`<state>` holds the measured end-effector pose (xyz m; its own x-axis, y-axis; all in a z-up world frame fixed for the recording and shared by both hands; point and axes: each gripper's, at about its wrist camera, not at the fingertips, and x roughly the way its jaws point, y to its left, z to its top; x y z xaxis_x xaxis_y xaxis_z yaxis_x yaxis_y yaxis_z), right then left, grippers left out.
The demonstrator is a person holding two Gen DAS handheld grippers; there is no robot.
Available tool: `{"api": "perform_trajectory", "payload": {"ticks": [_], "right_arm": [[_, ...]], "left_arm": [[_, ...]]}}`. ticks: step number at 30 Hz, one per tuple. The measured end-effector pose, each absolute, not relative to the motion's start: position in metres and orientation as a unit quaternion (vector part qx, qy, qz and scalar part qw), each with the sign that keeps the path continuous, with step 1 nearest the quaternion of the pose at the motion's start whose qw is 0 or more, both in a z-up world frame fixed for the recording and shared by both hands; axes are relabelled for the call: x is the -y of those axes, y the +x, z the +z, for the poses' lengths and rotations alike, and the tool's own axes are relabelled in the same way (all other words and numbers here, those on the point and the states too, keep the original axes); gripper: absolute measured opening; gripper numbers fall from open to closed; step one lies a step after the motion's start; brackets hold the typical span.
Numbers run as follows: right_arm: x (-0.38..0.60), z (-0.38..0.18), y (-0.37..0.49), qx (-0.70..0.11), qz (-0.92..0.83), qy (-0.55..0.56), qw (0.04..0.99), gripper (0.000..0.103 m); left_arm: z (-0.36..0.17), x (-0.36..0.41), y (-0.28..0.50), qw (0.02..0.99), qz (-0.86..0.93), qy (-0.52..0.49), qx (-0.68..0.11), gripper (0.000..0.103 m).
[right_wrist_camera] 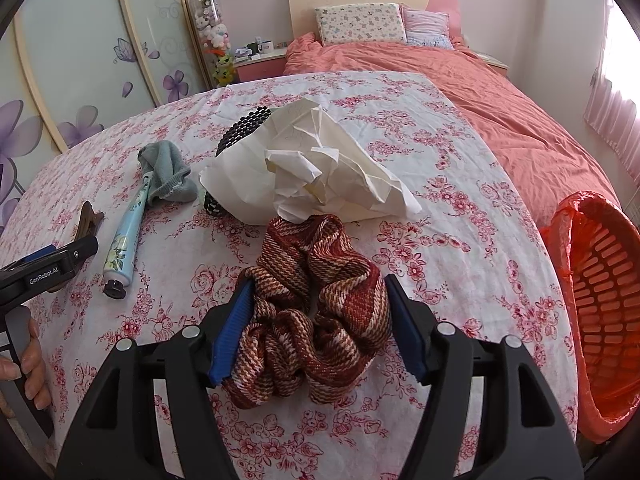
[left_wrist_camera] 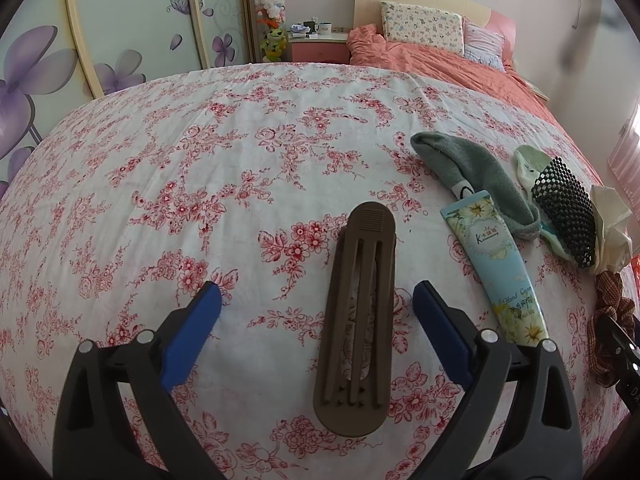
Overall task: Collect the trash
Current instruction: 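Grasp the brown comb with the left tool while the right tool grasps the plaid scrunchie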
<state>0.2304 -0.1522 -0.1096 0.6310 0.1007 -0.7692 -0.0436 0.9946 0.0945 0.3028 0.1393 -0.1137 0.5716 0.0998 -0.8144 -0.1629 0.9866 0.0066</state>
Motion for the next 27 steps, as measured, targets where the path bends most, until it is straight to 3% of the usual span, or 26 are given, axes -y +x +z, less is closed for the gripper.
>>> {"api": "perform_trajectory", "payload": {"ticks": [11, 17, 20, 22, 24, 27], "right_arm": [[0.152, -0.108, 0.231, -0.426, 0.054, 0.041, 0.902, 0.071], [0.152, -0.108, 0.228, -0.423, 0.062, 0.052, 0.902, 0.071], [0.146, -0.107, 0.226, -0.423, 0.065, 0.041, 0.903, 0.061], [0.144, -0.107, 0.224, -0.421, 0.069, 0.038, 0.904, 0.05], [0.145, -0.105, 0.223, -0.418, 0.074, 0.039, 0.905, 0.043], [0.148, -0.102, 0.219, -0.414, 0.081, 0.042, 0.906, 0.032]], "left_arm": [[-0.113, -0.138, 0.302, 0.886, 0.069, -0.027, -0.457, 0.095], [-0.112, -0.134, 0.292, 0.893, 0.029, -0.004, -0.449, 0.072], [-0.111, -0.131, 0.293, 0.896, 0.024, -0.001, -0.444, 0.062], [-0.111, -0.127, 0.294, 0.897, 0.019, 0.003, -0.441, 0.054], [-0.11, -0.121, 0.294, 0.898, 0.01, 0.009, -0.439, 0.039], [-0.109, -0.114, 0.293, 0.899, 0.004, 0.019, -0.437, 0.033]]}}
